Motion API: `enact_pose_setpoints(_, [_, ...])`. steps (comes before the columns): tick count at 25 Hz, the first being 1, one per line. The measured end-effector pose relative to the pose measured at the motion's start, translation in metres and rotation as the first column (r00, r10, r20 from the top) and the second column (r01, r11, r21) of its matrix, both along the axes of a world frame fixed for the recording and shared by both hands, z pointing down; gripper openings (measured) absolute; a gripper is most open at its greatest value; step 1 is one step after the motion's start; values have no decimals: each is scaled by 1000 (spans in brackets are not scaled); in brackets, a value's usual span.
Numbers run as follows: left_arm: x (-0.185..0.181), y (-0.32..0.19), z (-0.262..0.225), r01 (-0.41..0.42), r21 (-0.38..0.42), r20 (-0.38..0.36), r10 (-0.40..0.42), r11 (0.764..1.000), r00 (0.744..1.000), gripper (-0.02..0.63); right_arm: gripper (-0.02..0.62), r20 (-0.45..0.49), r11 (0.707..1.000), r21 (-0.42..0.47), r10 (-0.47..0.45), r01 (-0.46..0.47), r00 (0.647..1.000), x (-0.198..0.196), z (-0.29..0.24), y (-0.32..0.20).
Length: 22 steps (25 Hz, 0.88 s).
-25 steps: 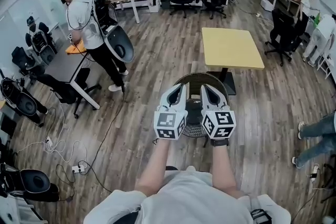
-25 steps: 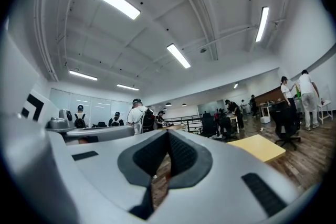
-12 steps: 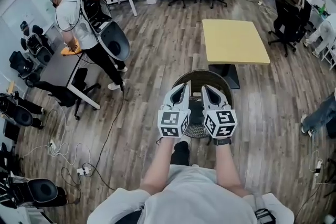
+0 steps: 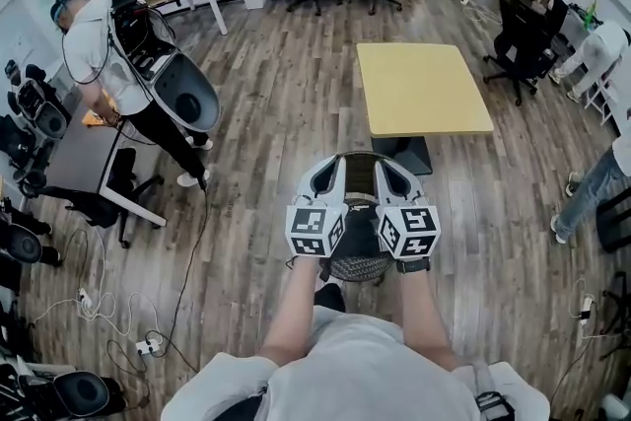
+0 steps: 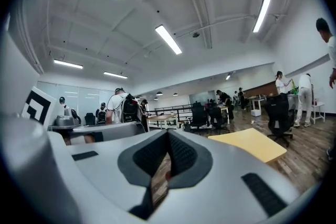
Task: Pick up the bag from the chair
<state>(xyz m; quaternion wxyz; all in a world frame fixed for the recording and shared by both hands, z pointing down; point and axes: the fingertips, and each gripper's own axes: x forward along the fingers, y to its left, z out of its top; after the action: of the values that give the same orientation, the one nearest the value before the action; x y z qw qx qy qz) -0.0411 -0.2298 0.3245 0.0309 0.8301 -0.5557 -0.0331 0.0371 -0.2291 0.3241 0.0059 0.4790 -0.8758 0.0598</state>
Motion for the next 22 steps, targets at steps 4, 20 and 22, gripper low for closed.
enact_pose_setpoints(4, [-1, -33, 10, -25, -30, -5, 25, 999, 1000, 9, 8, -4, 999, -21, 41, -41, 999, 4, 8, -29])
enact_pose_setpoints(20, [-6, -156, 52, -173, -133, -29, 171, 976, 985, 9, 8, -21, 976, -98, 194, -195, 981, -14, 41, -136])
enact_pose_setpoints(22, [-5, -164, 60, -180, -151, -36, 177, 972, 984, 9, 8, -36, 970, -108, 213, -216, 976, -9, 45, -142])
